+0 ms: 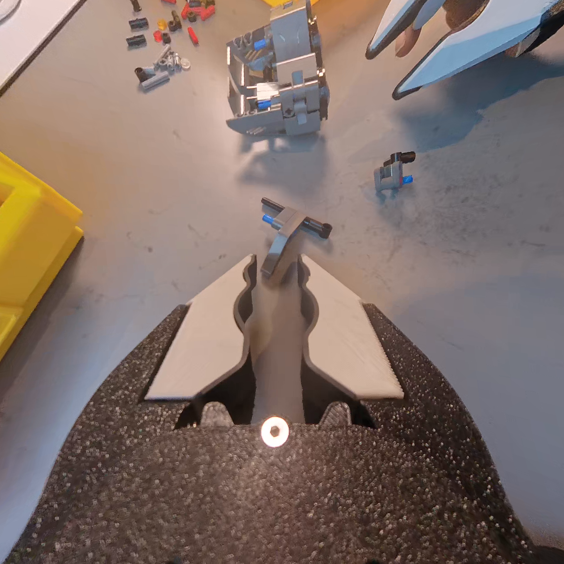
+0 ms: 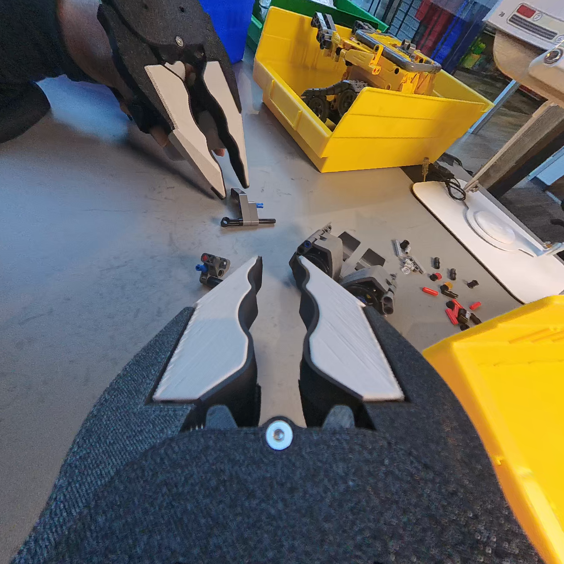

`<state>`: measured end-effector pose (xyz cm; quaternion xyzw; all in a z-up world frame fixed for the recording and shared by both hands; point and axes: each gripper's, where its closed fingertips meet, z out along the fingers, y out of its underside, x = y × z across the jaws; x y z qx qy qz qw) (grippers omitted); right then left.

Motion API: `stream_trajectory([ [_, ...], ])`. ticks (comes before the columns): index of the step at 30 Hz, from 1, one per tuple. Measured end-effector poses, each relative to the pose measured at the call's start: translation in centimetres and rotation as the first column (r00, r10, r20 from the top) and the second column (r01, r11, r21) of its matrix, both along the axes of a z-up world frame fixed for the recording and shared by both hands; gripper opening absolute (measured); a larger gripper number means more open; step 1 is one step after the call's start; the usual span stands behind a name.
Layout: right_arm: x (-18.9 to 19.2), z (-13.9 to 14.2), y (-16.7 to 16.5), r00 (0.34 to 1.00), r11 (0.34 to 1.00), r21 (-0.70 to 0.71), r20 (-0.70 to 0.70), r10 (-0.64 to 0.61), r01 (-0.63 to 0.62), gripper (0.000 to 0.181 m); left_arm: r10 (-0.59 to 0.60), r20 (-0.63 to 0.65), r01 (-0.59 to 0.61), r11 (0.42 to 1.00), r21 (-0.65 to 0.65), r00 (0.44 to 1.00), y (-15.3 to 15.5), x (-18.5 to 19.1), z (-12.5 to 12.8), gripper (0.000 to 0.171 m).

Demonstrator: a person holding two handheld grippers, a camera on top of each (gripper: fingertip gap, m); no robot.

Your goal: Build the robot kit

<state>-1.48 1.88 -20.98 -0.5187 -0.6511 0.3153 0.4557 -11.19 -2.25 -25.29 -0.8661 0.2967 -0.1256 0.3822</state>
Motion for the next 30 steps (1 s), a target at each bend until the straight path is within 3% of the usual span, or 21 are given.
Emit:
stream_trajectory([
  [7, 0.0, 0.2, -0.1, 1.0, 1.0, 0.005, -0.01, 0.003, -0.003, 0.02, -0.082, -0.082, 0.083, 0.997, 0.007, 0.993, 0.2, 1.0, -0.3, 0.008],
  [12, -0.2, 1.5, -1.0, 0.996, 0.996, -0.081, -0.077, 0.041, -0.047, 0.02, -0.188, 0.006, 0.185, 0.969, 0.163, 0.982, -1.0, 2.8, 3.2, 0.007],
  [15, -0.3, 2.6, -3.0, 0.986, 0.968, -0.207, -0.12, 0.118, -0.141, 0.025, -0.266, 0.027, 0.248, 0.928, 0.279, 0.964, -1.9, 4.4, 5.6, 0.007],
  [20, -0.2, 4.5, -5.5, 0.956, 0.815, -0.503, -0.193, 0.22, -0.289, 0.054, -0.374, 0.004, 0.343, 0.854, 0.391, 0.927, -3.3, 7.1, 7.7, 0.007],
  [23, -0.1, 5.0, -6.0, 0.944, 0.69, -0.645, -0.217, 0.247, -0.328, 0.057, -0.421, -0.027, 0.388, 0.806, 0.447, 0.906, -4.0, 8.3, 8.5, 0.007],
  [26, -0.1, 5.3, -6.8, 0.931, 0.578, -0.733, -0.234, 0.28, -0.359, 0.044, -0.446, -0.057, 0.417, 0.773, 0.478, 0.893, -4.4, 9.2, 8.9, 0.007],
  [28, 0.1, 5.6, -7.4, 0.918, 0.522, -0.761, -0.262, 0.296, -0.386, 0.026, -0.435, -0.06, 0.407, 0.774, 0.486, 0.898, -4.3, 9.2, 9.0, 0.007],
  [29, 0.2, 5.7, -7.6, 0.912, 0.509, -0.763, -0.273, 0.306, -0.399, 0.013, -0.42, -0.055, 0.391, 0.779, 0.49, 0.906, -4.1, 9.0, 9.1, 0.007],
  [30, 0.2, 5.8, -7.6, 0.91, 0.511, -0.758, -0.283, 0.303, -0.406, 0.012, -0.412, -0.04, 0.377, 0.786, 0.489, 0.91, -4.0, 8.8, 9.1, 0.008],
])
